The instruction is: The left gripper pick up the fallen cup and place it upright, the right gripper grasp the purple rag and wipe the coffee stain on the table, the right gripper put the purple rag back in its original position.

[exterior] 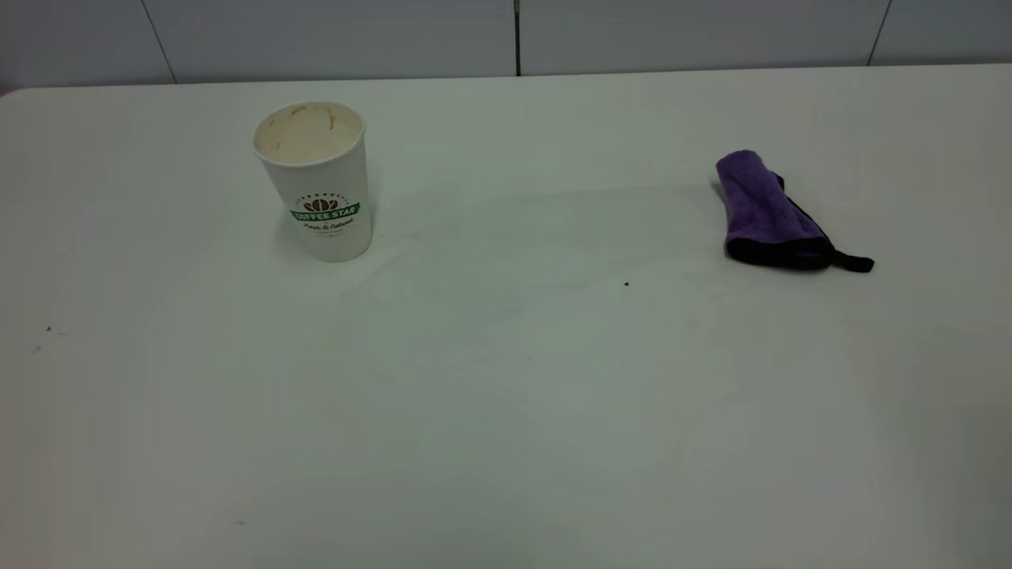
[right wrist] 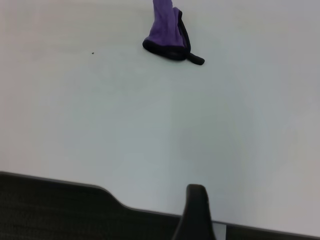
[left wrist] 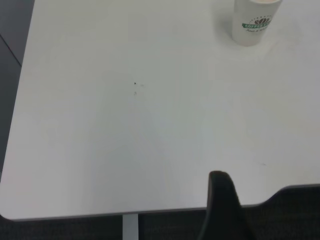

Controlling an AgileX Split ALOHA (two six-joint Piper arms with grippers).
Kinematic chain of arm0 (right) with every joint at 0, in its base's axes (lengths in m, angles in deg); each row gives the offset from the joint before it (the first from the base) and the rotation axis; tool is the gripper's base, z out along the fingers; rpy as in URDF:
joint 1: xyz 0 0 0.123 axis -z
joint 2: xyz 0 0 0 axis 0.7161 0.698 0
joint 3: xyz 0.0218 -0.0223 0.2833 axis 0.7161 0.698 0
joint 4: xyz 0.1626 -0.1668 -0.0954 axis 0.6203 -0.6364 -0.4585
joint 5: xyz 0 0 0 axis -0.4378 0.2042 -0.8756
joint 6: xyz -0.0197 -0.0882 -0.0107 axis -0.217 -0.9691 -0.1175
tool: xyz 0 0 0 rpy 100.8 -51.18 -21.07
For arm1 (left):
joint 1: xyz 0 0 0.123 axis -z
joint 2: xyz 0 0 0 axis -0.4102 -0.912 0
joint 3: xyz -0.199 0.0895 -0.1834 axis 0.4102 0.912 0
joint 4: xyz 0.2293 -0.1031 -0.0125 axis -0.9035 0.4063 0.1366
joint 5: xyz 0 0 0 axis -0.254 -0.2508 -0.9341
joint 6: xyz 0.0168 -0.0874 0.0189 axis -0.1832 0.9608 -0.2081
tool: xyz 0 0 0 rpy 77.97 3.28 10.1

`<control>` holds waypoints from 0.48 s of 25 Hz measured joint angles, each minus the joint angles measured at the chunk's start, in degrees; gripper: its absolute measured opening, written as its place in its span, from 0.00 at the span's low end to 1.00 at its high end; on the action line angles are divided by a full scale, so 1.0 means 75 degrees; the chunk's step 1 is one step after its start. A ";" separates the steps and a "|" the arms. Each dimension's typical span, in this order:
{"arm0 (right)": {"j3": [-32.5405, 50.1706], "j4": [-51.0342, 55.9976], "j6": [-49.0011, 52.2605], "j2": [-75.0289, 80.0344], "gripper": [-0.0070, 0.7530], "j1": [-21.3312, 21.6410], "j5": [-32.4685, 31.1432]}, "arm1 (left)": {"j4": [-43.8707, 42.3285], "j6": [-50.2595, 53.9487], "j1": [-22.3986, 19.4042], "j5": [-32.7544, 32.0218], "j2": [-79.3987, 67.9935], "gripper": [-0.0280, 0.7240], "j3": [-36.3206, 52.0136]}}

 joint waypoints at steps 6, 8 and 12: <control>0.0000 0.0000 0.0000 0.0000 0.84 0.0000 0.0008 | 0.0000 0.0000 0.0000 0.0000 0.0000 0.70 0.0000; 0.0000 0.0000 0.0000 0.0000 0.78 0.0000 0.0008 | 0.0000 0.0000 0.0000 0.0000 0.0000 0.70 0.0000; 0.0000 0.0000 0.0000 0.0000 0.66 0.0000 0.0015 | 0.0000 0.0000 0.0000 0.0000 0.0000 0.70 0.0000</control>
